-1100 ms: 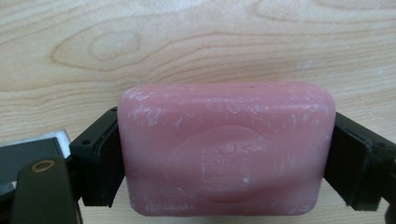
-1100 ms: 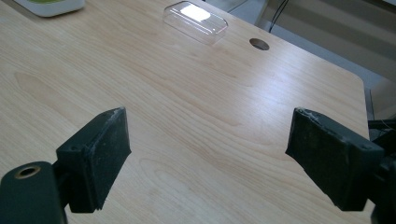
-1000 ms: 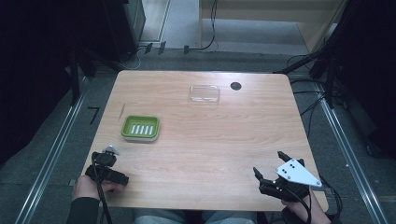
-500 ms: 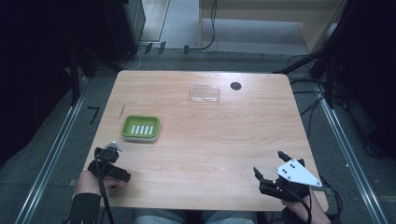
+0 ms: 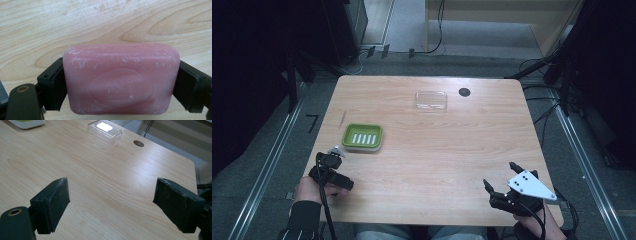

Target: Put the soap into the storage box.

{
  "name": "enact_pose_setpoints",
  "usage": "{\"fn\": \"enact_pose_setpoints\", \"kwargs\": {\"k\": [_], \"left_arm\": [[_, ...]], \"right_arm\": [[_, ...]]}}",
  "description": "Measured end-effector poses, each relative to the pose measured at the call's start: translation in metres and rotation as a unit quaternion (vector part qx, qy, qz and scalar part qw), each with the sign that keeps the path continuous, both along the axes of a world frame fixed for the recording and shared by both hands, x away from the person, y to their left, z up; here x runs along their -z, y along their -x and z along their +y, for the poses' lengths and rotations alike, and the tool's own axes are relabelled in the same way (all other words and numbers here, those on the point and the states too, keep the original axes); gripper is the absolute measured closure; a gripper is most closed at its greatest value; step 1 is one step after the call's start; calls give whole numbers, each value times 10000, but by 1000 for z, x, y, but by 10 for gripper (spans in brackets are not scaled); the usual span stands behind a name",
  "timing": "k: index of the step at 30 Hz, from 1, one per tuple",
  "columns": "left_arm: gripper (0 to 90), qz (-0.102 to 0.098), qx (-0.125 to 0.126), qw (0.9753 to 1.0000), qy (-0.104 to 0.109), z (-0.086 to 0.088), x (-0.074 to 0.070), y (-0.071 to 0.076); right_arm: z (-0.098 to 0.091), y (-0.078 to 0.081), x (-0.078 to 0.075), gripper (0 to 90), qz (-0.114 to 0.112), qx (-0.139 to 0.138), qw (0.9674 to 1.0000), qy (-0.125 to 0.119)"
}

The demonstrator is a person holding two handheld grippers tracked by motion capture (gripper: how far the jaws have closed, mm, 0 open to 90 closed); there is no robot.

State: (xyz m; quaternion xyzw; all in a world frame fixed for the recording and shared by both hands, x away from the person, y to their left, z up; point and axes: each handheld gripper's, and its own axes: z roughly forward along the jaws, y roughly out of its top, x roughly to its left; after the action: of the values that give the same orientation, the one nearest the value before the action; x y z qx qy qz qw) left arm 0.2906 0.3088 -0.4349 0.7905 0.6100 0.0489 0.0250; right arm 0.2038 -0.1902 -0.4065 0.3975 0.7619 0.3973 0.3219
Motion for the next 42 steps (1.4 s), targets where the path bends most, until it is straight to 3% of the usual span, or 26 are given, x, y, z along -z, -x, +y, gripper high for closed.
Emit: {"fn": "enact_pose_setpoints", "kwargs": {"k": [16, 25, 42], "left_arm": [[139, -25, 189, 9998, 8, -6, -6, -14], [139, -135, 265, 9996, -4, -9, -12, -23], [139, -66, 332, 9994, 1, -10, -18, -35]], "right_arm": [[0, 0, 0, 136, 3, 4, 10000, -8], [0, 0, 0, 136, -2, -3, 10000, -2], [0, 0, 0, 136, 2, 3, 10000, 5]]}}
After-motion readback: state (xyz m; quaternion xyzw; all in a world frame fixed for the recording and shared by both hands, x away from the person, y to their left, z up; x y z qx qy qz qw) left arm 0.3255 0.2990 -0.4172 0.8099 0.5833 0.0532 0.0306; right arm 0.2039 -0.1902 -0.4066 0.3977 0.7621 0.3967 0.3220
